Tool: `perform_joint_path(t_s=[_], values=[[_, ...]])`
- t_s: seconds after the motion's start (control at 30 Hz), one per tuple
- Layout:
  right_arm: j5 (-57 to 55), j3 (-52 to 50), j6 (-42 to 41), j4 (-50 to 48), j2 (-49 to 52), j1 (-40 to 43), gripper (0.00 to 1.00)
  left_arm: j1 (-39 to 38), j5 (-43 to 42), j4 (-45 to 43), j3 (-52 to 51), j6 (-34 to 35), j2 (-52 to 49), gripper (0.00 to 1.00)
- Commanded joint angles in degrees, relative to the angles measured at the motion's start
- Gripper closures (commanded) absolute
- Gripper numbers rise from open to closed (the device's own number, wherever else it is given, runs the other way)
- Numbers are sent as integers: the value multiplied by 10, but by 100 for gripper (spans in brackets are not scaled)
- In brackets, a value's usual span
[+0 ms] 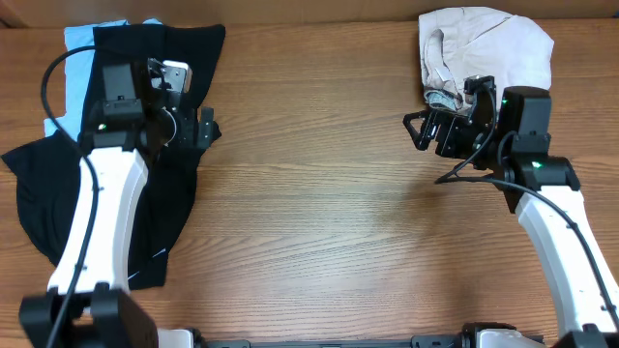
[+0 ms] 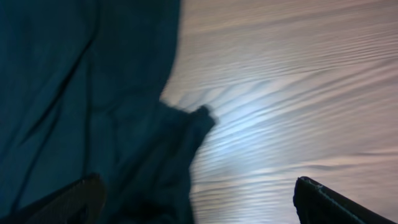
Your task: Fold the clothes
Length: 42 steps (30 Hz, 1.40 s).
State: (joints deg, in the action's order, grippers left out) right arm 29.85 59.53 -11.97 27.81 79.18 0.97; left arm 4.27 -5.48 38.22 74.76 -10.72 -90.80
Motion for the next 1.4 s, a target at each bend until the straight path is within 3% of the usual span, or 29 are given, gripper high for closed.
perform_joint_path(t_s=[0.0, 0.13, 0.2, 0.5, 0.57, 0.73, 0.9, 1.2, 1.23, 1.37], values=[[18, 16, 0, -7, 15, -1, 1, 18, 99, -13, 16, -12, -47, 0], [11, 16, 0, -7, 30, -1, 3, 43, 113, -29, 16, -27, -108, 4], [-3, 16, -1, -6, 33, -1, 4, 52, 114, -27, 16, -28, -132, 11], [-18, 16, 0, -3, 34, -1, 6, 66, 105, -3, 15, -6, -183, 50], [-18, 16, -1, -3, 34, -1, 7, 64, 96, 1, 15, -6, -183, 64], [-17, 16, -1, -2, 34, -1, 9, 58, 73, 11, 15, -6, -183, 72], [-17, 16, -1, 6, 34, -1, 11, 58, 56, 14, 15, -4, -183, 96], [-18, 16, -1, 12, 34, -1, 15, 50, 2, 14, 15, -4, -183, 96], [-18, 16, -1, 12, 34, -1, 15, 47, -1, 14, 15, -4, -183, 93], [-20, 16, -1, 13, 34, -1, 15, 32, -17, 6, 15, -4, -183, 63]])
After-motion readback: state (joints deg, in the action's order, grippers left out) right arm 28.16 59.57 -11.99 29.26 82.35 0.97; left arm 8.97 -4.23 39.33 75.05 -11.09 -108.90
